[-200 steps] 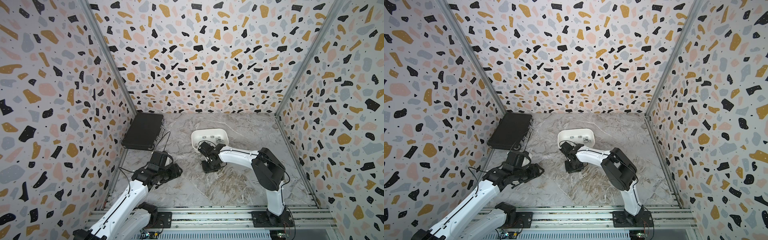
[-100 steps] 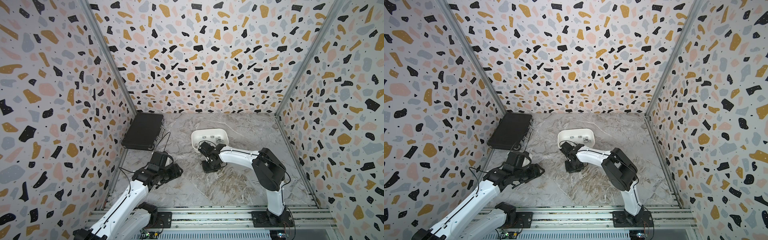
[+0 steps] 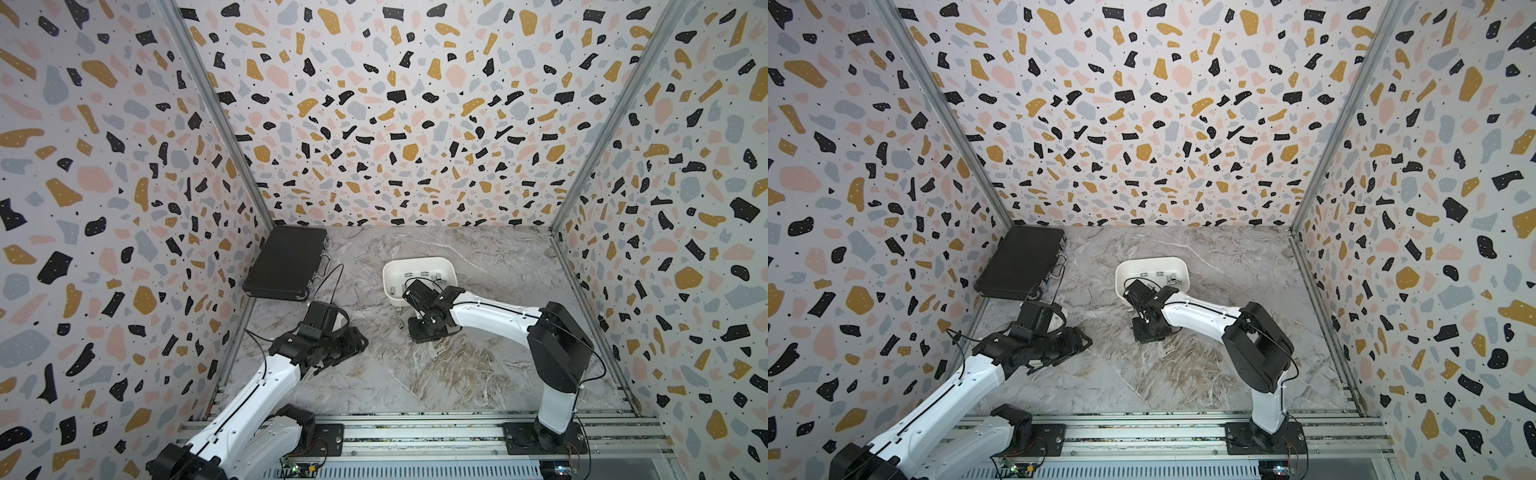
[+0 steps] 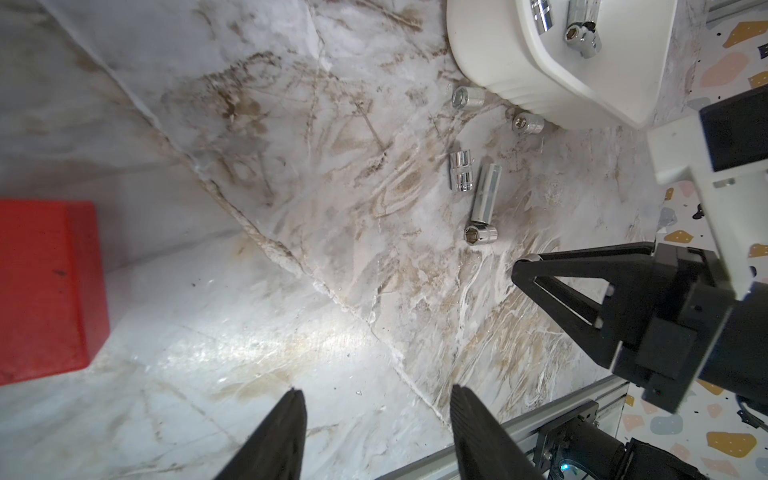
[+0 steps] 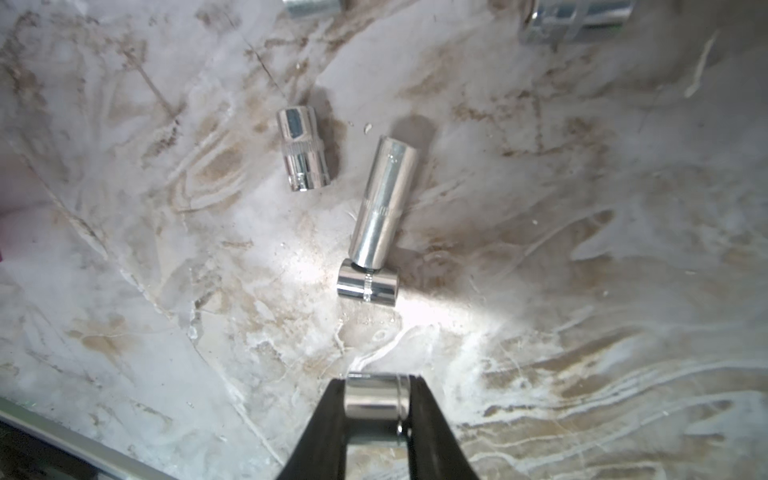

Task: Put the socket on the desktop into the storage box
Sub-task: Pick up the socket head at the center of the board.

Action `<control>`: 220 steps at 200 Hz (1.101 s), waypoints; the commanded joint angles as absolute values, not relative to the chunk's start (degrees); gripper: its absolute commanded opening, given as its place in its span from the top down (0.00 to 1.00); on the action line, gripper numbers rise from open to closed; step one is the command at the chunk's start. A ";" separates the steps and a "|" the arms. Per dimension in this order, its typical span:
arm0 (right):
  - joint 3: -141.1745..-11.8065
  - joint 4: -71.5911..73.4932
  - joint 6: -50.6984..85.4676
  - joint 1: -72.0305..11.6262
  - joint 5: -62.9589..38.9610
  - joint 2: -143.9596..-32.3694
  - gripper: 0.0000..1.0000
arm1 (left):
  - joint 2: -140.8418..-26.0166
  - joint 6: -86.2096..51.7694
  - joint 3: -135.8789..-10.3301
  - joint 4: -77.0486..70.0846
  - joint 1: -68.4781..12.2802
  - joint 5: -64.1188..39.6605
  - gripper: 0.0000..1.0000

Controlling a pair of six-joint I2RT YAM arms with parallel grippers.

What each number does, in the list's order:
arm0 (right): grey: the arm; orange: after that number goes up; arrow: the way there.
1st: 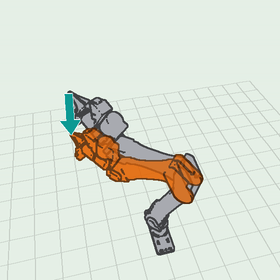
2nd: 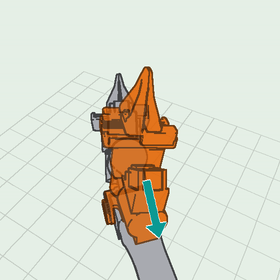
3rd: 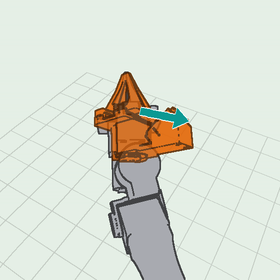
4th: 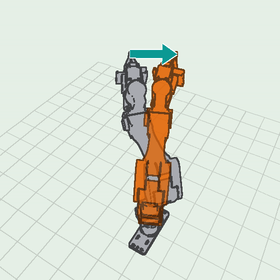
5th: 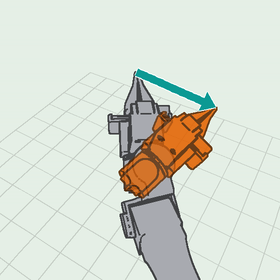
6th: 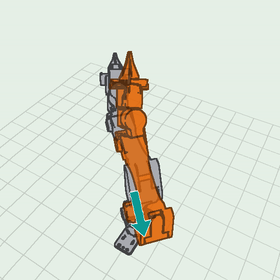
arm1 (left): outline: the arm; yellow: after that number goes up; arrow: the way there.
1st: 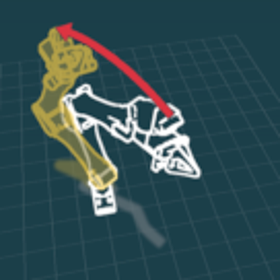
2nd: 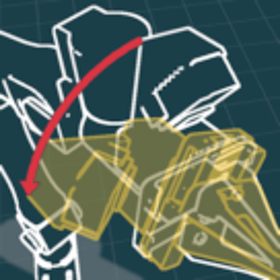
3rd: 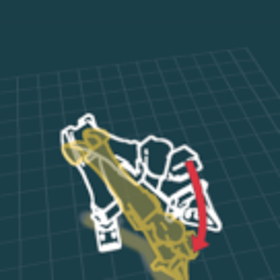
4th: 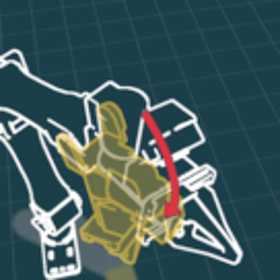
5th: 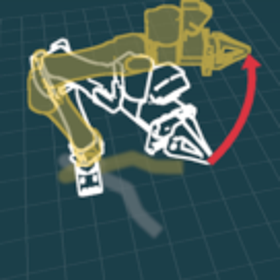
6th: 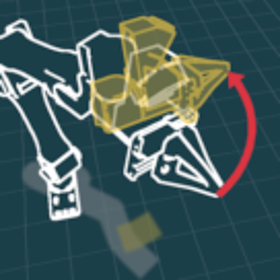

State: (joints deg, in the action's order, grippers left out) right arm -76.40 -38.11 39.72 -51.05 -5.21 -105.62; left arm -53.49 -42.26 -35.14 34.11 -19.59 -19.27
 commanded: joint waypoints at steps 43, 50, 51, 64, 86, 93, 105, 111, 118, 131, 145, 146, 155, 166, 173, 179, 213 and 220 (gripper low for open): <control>-74.10 -38.76 38.09 -48.23 -4.82 -98.76 0.74 | -55.76 -43.90 -37.26 30.50 -19.39 -20.63 0.41; -73.92 -38.76 37.97 -47.87 -4.91 -98.25 0.74 | -56.06 -44.15 -37.35 30.16 -19.39 -20.84 0.41; -73.92 -38.76 37.97 -47.80 -4.92 -98.17 0.74 | -56.11 -44.22 -37.35 30.07 -19.41 -20.88 0.41; -73.68 -38.76 37.59 -47.08 -5.14 -97.42 0.74 | -56.59 -44.57 -37.53 29.41 -19.46 -21.18 0.41; -73.38 -38.84 36.99 -45.63 -5.19 -95.95 0.74 | -57.34 -45.12 -37.84 28.23 -19.90 -21.43 0.41; -73.30 -38.79 36.87 -45.15 -5.27 -95.57 0.74 | -57.63 -45.28 -37.87 27.76 -20.00 -21.49 0.41; -73.40 -38.85 36.44 -44.27 -5.27 -95.02 0.74 | -58.23 -45.55 -38.09 27.04 -20.27 -21.64 0.41; -73.59 -38.91 36.31 -43.80 -5.27 -94.80 0.74 | -58.47 -45.69 -38.23 26.75 -20.23 -21.71 0.41; -73.94 -39.07 35.99 -43.32 -5.27 -94.83 0.74 | -58.84 -45.71 -38.44 26.49 -20.46 -21.88 0.41; -75.13 -39.56 35.45 -42.36 -5.19 -95.22 0.74 | -59.30 -45.97 -38.91 25.78 -20.70 -21.82 0.41; -77.01 -40.31 34.78 -41.29 -5.19 -95.99 0.74 | -59.88 -46.02 -39.49 25.44 -20.80 -21.88 0.41; -77.18 -40.41 34.75 -41.21 -5.14 -96.07 0.74 | -59.91 -46.04 -39.52 25.42 -20.82 -21.88 0.41; -78.62 -40.79 34.37 -40.51 -5.19 -96.69 0.73 | -60.22 -45.96 -39.95 25.18 -20.90 -21.91 0.41; -80.66 -41.45 33.76 -39.73 -4.97 -97.71 0.74 | -60.69 -45.80 -40.45 24.90 -20.98 -22.18 0.41; -82.06 -41.93 33.51 -39.19 -4.91 -98.58 0.74 | -60.88 -45.84 -40.73 24.71 -20.97 -22.24 0.41; -83.45 -42.41 33.20 -38.75 -4.92 -99.28 0.74 | -61.14 -45.77 -40.98 24.62 -20.96 -22.23 0.41; -91.12 -44.71 31.99 -36.71 -4.84 -104.34 0.73 | -62.56 -45.04 -42.06 23.91 -20.95 -22.29 0.41; -92.69 -45.17 31.86 -36.44 -4.83 -105.47 0.73 | -62.90 -44.75 -42.31 23.82 -20.95 -22.24 0.41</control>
State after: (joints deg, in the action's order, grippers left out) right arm -87.66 -41.58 33.61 -37.43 -5.30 -103.18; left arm -62.11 -45.80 -40.18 25.85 -20.71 -22.00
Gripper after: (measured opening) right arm 0.270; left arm 0.595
